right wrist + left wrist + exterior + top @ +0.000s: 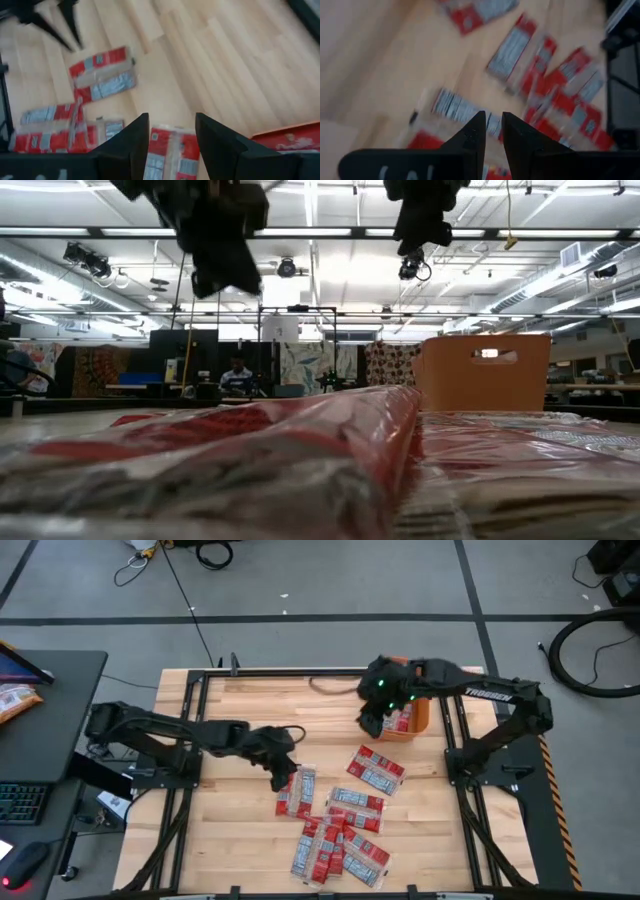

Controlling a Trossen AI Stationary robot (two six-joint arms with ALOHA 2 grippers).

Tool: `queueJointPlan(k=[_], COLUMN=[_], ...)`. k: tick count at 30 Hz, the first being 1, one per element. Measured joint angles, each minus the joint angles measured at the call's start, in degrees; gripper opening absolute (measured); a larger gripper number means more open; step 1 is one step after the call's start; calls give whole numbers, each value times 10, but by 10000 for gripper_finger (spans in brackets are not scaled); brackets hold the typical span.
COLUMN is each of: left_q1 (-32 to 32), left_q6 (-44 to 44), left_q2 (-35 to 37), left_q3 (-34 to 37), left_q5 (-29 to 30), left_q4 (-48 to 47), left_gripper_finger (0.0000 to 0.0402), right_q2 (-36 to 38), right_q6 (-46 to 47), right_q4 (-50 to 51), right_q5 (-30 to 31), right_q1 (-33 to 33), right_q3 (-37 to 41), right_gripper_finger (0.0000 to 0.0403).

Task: Sort popcorn bags into baskets
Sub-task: Put the red popcorn bag into the orange bin

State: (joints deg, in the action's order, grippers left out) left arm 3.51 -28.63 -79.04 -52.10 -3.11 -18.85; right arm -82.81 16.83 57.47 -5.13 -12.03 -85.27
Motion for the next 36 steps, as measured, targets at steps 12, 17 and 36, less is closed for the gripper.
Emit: queueJointPlan(k=[12,17,36], left_q1=[8,38,68], left_q6=[95,290,578], left_q2=[-58,-57,-134], left_q3=[0,0,0], left_q5=[-103,-70,69], left_q4=[-68,-69,-40], left_gripper_finger=[66,66,173], right_q2=[-19,-19,-19], right_q6=[59,91,237], right_q4=[10,8,14], right_q5=[90,100,171], right_q1=[87,100,197], right_q3=[0,0,0], right_gripper_finger=[164,164,164])
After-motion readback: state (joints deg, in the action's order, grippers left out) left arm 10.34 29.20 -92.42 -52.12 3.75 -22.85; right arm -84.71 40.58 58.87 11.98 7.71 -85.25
